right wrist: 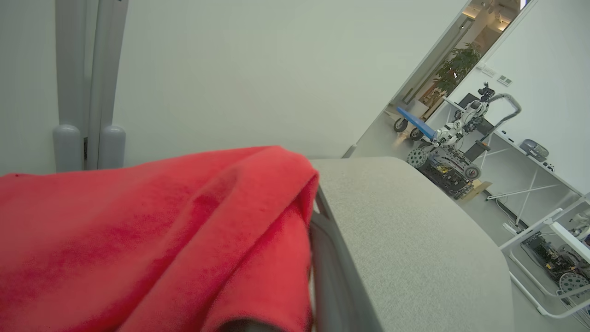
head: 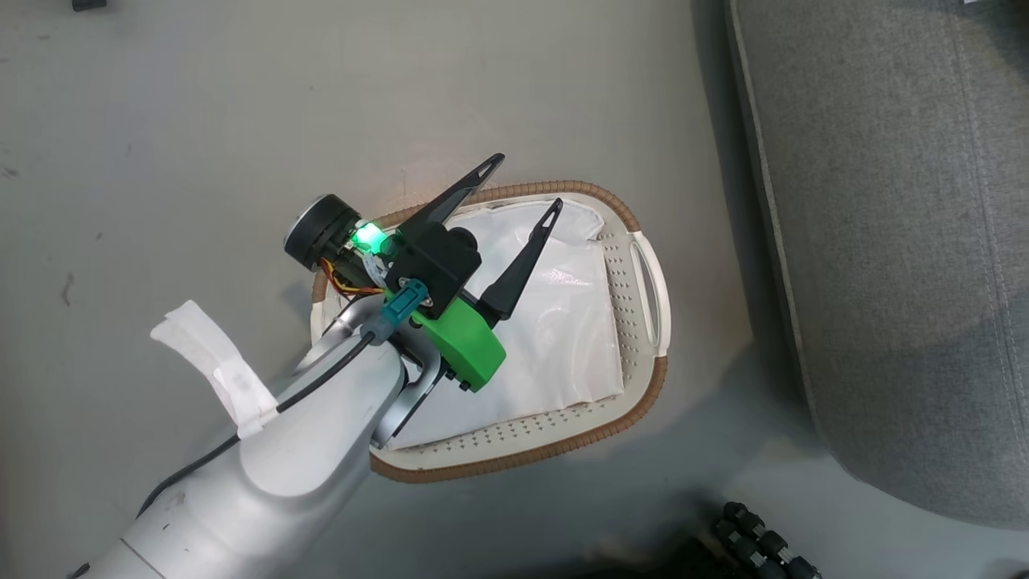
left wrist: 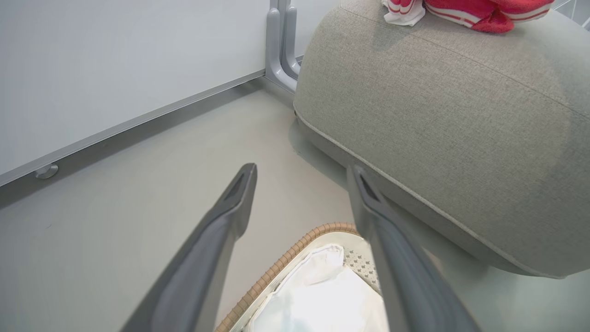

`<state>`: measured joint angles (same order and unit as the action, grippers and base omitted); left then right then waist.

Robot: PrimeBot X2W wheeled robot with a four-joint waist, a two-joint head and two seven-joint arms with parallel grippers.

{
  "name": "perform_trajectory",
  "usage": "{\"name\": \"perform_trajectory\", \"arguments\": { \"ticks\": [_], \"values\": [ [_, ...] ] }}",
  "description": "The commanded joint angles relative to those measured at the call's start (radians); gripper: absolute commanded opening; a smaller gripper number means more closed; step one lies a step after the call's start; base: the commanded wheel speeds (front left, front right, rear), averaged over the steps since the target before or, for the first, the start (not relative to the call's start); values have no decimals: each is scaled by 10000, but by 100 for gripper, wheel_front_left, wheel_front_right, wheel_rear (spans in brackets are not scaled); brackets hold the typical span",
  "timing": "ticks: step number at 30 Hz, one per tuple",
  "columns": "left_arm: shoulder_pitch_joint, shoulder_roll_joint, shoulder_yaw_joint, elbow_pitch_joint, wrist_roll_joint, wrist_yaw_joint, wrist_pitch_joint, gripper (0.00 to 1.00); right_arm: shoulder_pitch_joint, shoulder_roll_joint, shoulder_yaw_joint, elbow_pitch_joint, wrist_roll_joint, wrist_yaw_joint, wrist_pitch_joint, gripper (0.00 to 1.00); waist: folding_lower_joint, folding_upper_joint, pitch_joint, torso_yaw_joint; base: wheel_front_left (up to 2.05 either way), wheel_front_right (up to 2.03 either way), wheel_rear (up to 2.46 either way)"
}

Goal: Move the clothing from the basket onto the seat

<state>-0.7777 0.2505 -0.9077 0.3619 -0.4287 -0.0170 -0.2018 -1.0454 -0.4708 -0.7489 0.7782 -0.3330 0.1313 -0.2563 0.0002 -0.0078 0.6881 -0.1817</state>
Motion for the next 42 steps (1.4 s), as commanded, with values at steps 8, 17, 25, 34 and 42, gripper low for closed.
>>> {"name": "perform_trajectory", "arguments": {
  "ticks": [8,17,25,34,42],
  "values": [
    [-69,292,-13,-128,-4,123,133,100,1022,756,-551,-41,-78,-11,-96,24,-2,78,156,-211,0,0,0],
    [326,396,89,-73,-320,237,29,100,2384,1477,129,-975,647,-11,-98,100,-2,78,-239,-672,0,0,0],
    [815,541,250,8,-644,348,-147,100,3905,2280,961,-2023,1164,-11,-89,100,-2,78,-1056,-1091,0,0,0],
    [1594,297,818,66,-1214,446,-565,100,4206,2132,1563,-2550,1343,-11,-89,100,-2,78,-2444,-897,0,0,0],
    [2830,-215,2202,-312,-1364,427,-630,100,3958,1877,2350,-2490,1488,-11,-89,100,-2,78,-3974,22,0,0,0]
  ]
}}
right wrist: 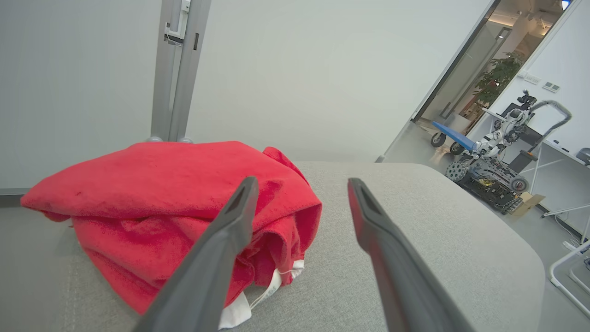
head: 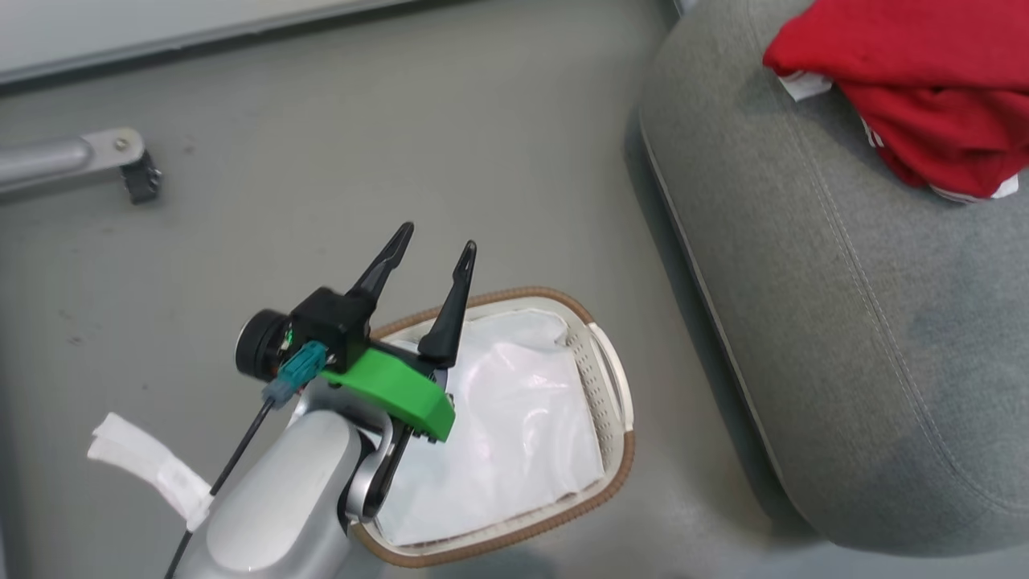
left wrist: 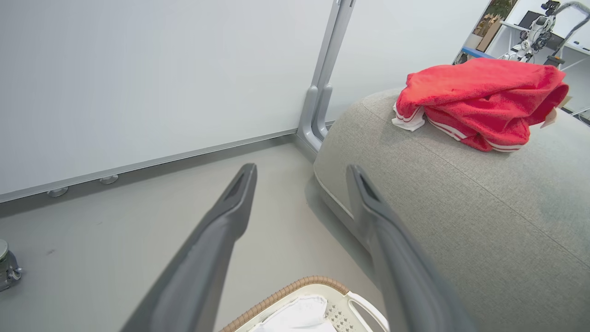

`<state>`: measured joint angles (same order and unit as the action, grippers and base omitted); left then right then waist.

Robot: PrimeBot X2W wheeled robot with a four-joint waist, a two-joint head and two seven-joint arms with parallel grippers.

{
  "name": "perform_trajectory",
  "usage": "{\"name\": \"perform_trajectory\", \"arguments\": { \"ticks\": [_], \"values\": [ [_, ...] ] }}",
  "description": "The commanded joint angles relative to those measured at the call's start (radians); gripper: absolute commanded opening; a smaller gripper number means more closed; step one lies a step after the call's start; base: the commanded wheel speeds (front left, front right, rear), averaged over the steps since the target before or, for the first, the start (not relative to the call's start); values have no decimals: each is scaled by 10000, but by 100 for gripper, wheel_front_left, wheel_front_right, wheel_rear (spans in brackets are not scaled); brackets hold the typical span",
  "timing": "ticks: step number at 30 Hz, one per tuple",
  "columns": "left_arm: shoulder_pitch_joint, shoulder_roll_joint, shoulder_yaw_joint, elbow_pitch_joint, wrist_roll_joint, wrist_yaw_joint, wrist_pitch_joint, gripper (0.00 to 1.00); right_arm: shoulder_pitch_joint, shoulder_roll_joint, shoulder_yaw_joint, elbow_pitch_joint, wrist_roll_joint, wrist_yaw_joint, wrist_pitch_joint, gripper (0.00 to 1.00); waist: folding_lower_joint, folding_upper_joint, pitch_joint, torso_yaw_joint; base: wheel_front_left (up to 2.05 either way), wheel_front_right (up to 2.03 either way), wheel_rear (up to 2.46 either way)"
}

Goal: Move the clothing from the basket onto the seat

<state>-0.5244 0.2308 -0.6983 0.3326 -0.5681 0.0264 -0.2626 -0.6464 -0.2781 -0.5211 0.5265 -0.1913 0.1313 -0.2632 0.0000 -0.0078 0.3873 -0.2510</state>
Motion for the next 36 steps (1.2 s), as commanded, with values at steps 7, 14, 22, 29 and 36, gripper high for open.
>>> {"name": "perform_trajectory", "arguments": {
  "ticks": [7,14,22,29,36],
  "values": [
    [1848,-434,1914,-409,470,-224,-15,100,-116,434,1217,138,603,-11,-19,100,0,78,-2006,1619,0,0,0],
    [2990,-804,3761,-671,1083,-433,-16,100,266,1354,2348,-29,1088,-11,-19,100,0,78,-2461,2303,0,0,0],
    [4060,-1402,5300,-944,1844,-800,-17,100,1552,2192,3170,-631,1783,-11,-19,100,0,78,-2820,2768,0,0,0],
    [4808,-1709,6099,-996,2244,-999,-17,100,3116,2251,4397,-868,3567,-11,-19,100,0,78,-3013,2748,0,0,0],
    [5385,-1793,6419,-928,2286,-1133,-18,100,4146,2256,4876,-1165,3927,-11,-19,100,0,78,-3151,2622,0,0,0]
  ]
}}
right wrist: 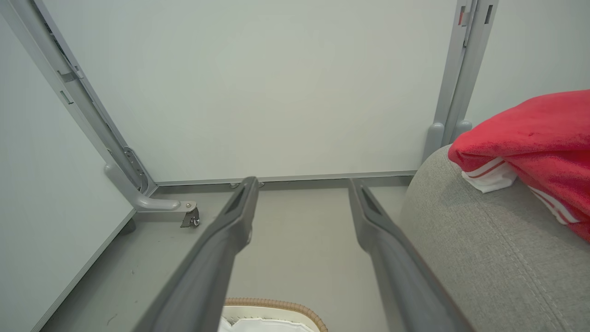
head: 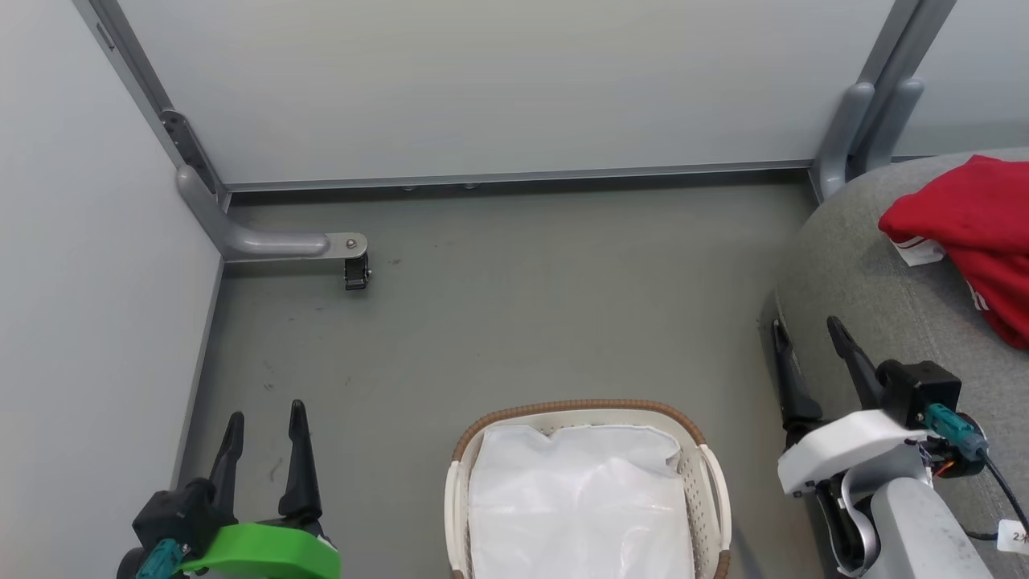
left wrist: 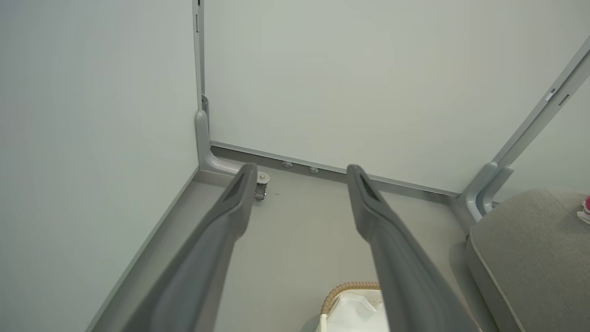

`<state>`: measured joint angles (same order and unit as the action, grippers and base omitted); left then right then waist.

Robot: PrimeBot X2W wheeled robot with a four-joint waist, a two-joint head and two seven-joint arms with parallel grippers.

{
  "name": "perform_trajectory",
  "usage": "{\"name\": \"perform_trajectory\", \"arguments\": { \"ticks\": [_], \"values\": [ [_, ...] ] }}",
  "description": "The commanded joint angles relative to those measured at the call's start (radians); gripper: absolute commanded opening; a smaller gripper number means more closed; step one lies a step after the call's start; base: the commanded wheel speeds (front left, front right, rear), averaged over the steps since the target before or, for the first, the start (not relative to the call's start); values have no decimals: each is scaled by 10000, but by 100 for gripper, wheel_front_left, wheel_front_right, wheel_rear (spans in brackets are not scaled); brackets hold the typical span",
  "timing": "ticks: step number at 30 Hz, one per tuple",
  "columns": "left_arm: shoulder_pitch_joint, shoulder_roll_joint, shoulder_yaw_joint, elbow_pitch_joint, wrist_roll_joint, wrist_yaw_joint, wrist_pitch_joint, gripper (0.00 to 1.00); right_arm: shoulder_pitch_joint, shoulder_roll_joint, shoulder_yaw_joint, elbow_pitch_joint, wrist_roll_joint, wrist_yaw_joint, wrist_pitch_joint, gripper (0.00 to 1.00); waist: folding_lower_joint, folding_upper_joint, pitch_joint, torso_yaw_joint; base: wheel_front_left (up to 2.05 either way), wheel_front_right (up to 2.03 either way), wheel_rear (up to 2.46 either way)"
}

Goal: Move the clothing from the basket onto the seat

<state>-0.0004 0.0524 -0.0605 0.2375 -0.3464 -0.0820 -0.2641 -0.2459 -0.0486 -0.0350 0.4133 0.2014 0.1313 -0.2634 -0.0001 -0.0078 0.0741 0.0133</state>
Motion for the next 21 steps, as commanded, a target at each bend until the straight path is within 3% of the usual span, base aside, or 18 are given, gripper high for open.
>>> {"name": "perform_trajectory", "arguments": {
  "ticks": [1,21],
  "values": [
    [218,-15,74,50,63,-56,-2,100,280,-39,57,-131,-20,-11,-19,100,1,78,-39,-37,0,0,0],
    [21,-19,-99,400,-97,74,-3,100,601,-38,520,-604,-89,-11,-17,100,1,78,43,-170,0,0,0]
  ]
}}
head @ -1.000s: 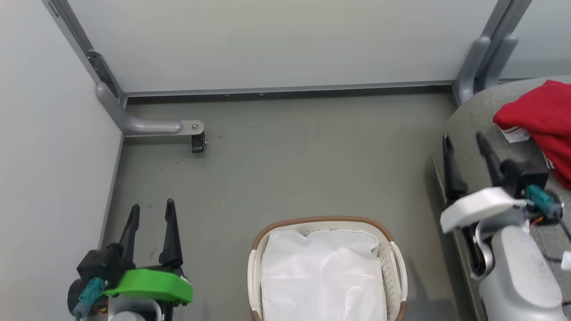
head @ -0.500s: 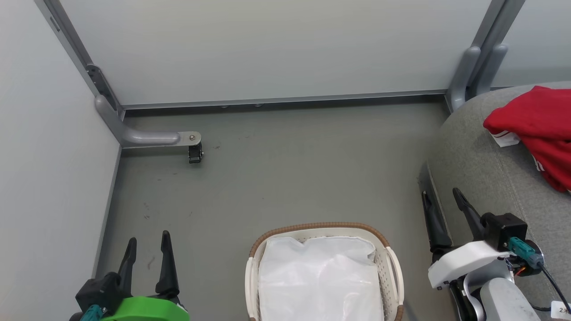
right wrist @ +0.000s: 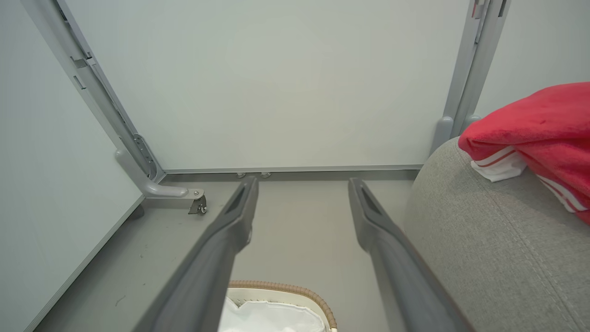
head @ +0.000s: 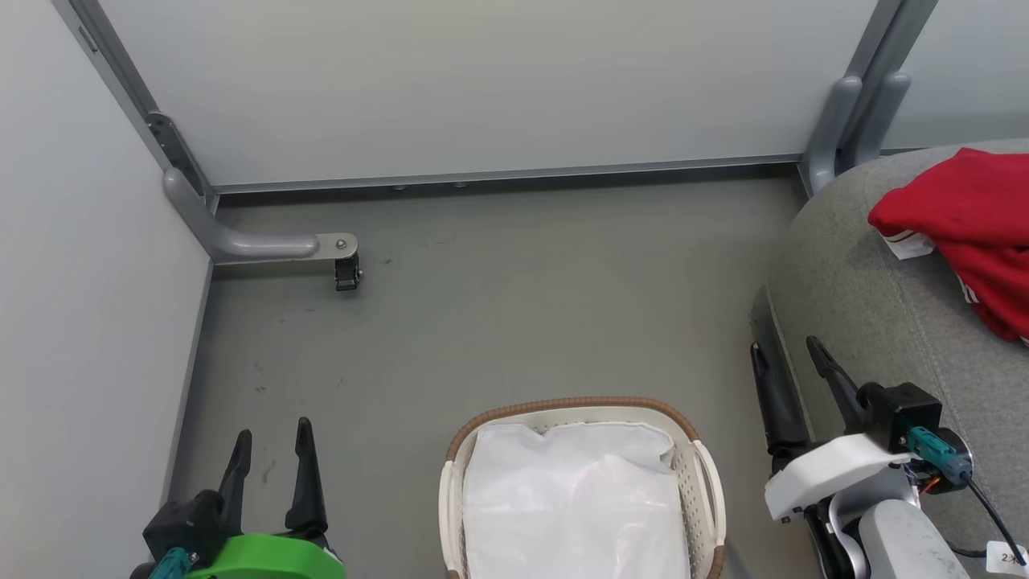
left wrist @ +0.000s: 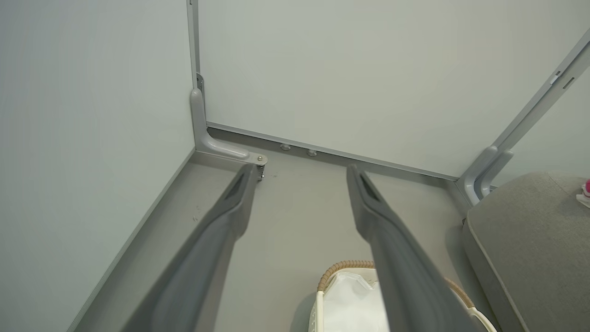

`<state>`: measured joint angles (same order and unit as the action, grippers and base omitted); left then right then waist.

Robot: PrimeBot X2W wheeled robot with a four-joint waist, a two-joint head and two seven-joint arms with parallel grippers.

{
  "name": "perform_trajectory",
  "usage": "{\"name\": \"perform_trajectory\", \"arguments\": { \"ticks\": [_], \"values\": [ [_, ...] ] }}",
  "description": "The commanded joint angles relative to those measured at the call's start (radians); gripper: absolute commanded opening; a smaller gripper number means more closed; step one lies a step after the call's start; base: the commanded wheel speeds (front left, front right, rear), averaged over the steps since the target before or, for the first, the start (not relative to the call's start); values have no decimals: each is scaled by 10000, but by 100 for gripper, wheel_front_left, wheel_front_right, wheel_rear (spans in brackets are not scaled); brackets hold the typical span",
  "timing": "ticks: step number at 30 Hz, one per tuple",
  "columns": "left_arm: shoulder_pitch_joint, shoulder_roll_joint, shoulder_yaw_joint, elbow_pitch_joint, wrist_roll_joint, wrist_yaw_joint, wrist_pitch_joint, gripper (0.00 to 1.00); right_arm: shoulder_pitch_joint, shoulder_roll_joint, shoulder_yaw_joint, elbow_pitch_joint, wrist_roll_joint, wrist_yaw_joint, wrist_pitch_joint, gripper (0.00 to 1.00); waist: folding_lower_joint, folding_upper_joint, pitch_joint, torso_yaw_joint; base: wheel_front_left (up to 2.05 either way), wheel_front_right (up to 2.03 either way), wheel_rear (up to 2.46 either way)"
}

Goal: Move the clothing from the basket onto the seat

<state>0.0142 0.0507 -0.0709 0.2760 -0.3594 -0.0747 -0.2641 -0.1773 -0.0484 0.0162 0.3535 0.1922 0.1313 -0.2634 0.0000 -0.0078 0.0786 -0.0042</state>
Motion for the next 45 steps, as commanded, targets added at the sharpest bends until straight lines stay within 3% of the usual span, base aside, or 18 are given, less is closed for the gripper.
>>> {"name": "perform_trajectory", "arguments": {
  "ticks": [1,7,8,12,45],
  "values": [
    [-133,-2,-2,9,35,4,-3,100,-85,-40,18,1,6,-11,-19,100,0,78,-1,10,0,0,0],
    [-178,-1,-50,-79,-55,-76,-3,100,-137,-40,67,-60,-98,-11,-17,100,0,78,33,21,0,0,0],
    [-15,-6,-43,-29,-49,-49,1,0,-35,8,54,4,-16,0,2,0,0,0,30,22,0,0,0],
    [55,-19,-41,252,-195,-51,37,0,137,66,22,283,139,0,56,0,0,1,25,24,0,0,0],
    [-494,29,672,14,-5098,-258,1485,0,361,22,-500,-298,5689,-3,1518,0,0,21,-181,29,0,0,0]
  ]
}}
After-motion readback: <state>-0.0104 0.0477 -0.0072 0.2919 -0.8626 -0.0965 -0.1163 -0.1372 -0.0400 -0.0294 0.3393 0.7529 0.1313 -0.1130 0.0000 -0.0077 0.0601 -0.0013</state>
